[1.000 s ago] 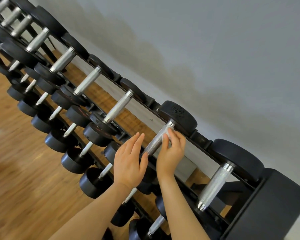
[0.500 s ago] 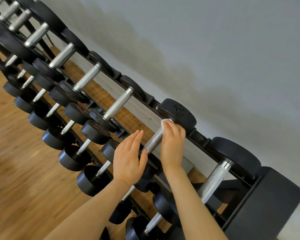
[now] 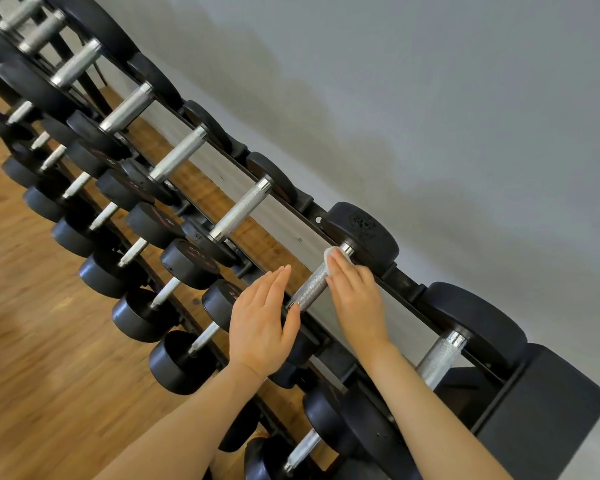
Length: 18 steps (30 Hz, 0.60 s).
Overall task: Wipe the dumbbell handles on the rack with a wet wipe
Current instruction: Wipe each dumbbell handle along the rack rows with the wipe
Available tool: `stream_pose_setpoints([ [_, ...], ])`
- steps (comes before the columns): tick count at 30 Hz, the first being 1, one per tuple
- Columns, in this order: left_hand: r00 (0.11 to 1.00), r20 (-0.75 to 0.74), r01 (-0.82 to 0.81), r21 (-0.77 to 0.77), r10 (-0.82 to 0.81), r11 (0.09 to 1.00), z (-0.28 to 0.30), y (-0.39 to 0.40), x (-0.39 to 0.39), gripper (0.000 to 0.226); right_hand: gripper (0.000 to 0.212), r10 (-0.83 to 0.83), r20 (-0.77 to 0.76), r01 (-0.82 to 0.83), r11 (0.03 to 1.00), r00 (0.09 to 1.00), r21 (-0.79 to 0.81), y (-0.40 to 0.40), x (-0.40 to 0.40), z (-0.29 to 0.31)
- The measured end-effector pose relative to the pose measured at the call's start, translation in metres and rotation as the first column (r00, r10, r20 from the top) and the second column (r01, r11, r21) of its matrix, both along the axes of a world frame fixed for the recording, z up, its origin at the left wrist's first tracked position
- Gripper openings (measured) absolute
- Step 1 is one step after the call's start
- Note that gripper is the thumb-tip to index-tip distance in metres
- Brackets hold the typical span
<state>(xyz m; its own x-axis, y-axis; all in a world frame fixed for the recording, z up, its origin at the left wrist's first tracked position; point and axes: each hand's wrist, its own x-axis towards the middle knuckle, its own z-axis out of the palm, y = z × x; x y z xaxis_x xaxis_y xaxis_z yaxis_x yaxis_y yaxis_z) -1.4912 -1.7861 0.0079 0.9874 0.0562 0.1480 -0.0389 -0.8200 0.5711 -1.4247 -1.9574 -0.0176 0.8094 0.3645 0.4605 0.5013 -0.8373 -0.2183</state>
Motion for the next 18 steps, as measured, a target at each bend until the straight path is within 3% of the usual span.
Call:
stream_pose_setpoints([
  [6,1.0,0.012,0.002,-0.002,-0.002,1.0,0.0,0.001,0.001,0.058,0.057,0.016,-0.019,-0.016,1.0,1.0,0.007,-0.01,0.009,0.006],
  [11,1.0,0.02,0.012,0.007,-0.013,1.0,0.0,0.001,0.001,0.057,0.039,0.191,0.045,-0.193,0.981,0.981,0.037,-0.017,0.007,0.005],
  [14,1.0,0.014,0.009,0.015,-0.009,1.0,-0.003,0.002,0.002,0.058,0.04,0.115,0.024,-0.117,0.991,0.993,0.071,-0.02,0.016,0.009],
  [18,1.0,0.01,0.016,0.019,-0.016,1.0,-0.001,0.001,0.001,0.057,0.036,0.272,0.005,-0.271,0.961,0.962,-0.061,-0.015,0.018,0.005],
])
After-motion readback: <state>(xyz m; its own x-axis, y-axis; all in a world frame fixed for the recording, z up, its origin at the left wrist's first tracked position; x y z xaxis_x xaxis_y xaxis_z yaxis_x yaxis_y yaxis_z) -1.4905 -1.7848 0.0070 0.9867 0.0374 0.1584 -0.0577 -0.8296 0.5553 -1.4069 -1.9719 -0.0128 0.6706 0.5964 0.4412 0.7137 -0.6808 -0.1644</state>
